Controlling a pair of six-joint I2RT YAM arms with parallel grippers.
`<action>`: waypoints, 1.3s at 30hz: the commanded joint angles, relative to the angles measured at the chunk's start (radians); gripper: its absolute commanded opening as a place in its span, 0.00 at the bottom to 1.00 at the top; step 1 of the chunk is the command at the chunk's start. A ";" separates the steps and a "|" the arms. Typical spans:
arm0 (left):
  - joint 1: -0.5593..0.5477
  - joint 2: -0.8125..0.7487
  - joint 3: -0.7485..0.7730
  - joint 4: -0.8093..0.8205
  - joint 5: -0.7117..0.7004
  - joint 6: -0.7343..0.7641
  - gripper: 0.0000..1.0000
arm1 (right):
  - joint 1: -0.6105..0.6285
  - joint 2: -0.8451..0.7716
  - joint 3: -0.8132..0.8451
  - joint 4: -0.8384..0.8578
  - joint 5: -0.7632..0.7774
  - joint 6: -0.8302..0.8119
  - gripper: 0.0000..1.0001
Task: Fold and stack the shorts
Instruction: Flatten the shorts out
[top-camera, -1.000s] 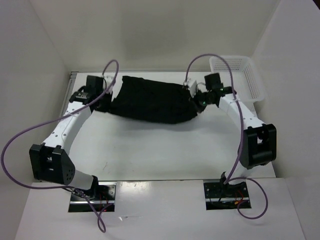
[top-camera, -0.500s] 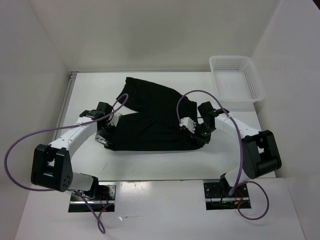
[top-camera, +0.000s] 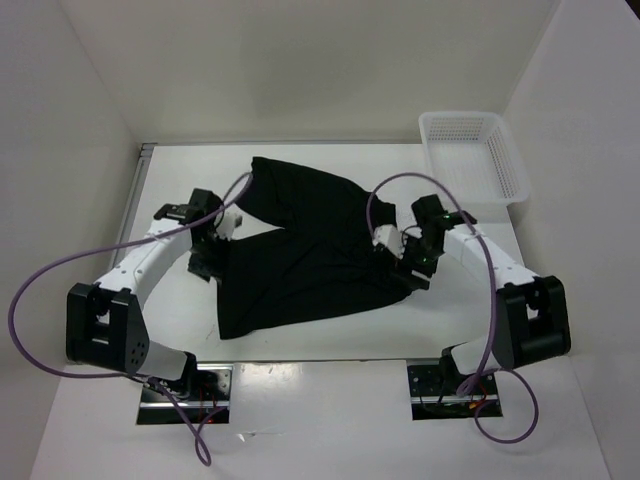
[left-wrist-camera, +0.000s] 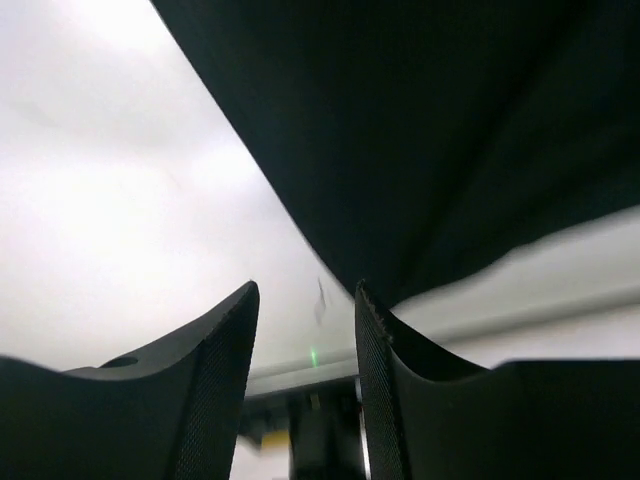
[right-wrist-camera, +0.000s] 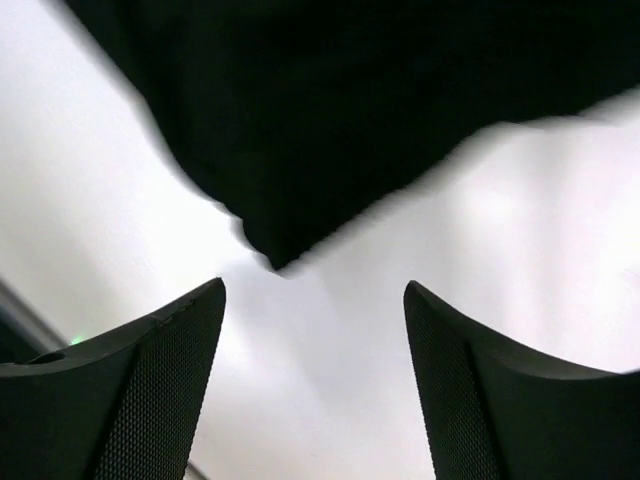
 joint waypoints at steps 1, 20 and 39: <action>0.063 0.047 0.132 0.248 -0.039 0.003 0.51 | -0.095 -0.133 0.169 0.093 -0.101 0.086 0.77; 0.061 0.486 0.217 0.497 -0.167 0.003 0.60 | 0.248 -0.031 -0.127 0.302 0.004 0.023 0.59; 0.061 0.583 0.330 0.541 -0.291 0.003 0.00 | 0.248 -0.244 -0.162 0.085 0.013 -0.199 0.00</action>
